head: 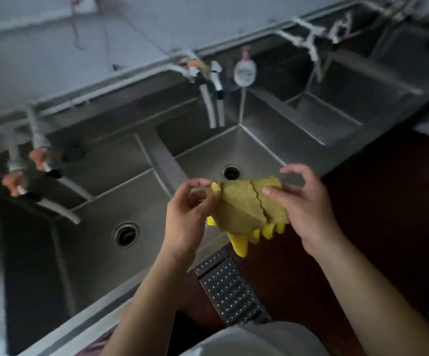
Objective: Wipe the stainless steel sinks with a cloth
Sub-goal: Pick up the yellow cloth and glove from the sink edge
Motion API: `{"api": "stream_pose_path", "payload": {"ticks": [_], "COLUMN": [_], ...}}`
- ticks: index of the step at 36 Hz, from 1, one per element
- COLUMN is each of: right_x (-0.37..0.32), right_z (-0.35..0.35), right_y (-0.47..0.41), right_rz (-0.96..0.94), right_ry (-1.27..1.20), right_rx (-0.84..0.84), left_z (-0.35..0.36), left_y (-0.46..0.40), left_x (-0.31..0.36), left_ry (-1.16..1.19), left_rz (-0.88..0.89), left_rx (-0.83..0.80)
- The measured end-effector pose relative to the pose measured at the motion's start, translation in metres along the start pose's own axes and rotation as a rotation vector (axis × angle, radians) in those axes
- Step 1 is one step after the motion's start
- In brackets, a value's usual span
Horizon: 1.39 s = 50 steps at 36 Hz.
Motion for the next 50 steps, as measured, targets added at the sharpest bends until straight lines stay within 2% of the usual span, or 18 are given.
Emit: {"api": "stream_pose_path", "payload": {"ticks": [6,14,18,27,37,42,50], "right_x": [-0.009,-0.007,-0.002,0.012,0.018,0.036,0.088], "right_z": [-0.136,-0.284,-0.353,-0.494,-0.617,-0.683,-0.803], "right_y": [-0.008,-0.028,-0.048,-0.161,-0.257,-0.302,-0.409], "right_rz": [-0.032,-0.022,-0.031,0.033,0.056,0.051,0.076], "right_ry": [0.073,0.035,0.020,0.097,0.002,-0.054,-0.150], "right_rx": [0.159,0.322,0.438,0.538,0.764,0.789,0.706], "left_z": [0.138,0.306,0.391,0.573,0.757,0.840,0.971], "left_y": [-0.015,-0.047,-0.074,-0.171,-0.252,-0.285,-0.363], "left_x": [-0.014,-0.026,-0.039,-0.059,-0.049,-0.061,-0.090], "left_ry": [-0.123,-0.209,-0.217,-0.239,-0.313,-0.345,-0.378], "left_rz": [-0.037,-0.031,-0.081,-0.177,-0.293,-0.299,-0.341], "left_rx": [-0.207,-0.432,-0.535,-0.648,-0.854,-0.916,-0.905]}}
Point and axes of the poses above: each hand's wrist, its own y-axis away from the middle knuckle, its own z-axis out of the palm, x = y × z, the point moved 9 cm from there along -y, towards the middle knuckle, and after that the axes turned 14 degrees about -z, right-handed, at the moved point
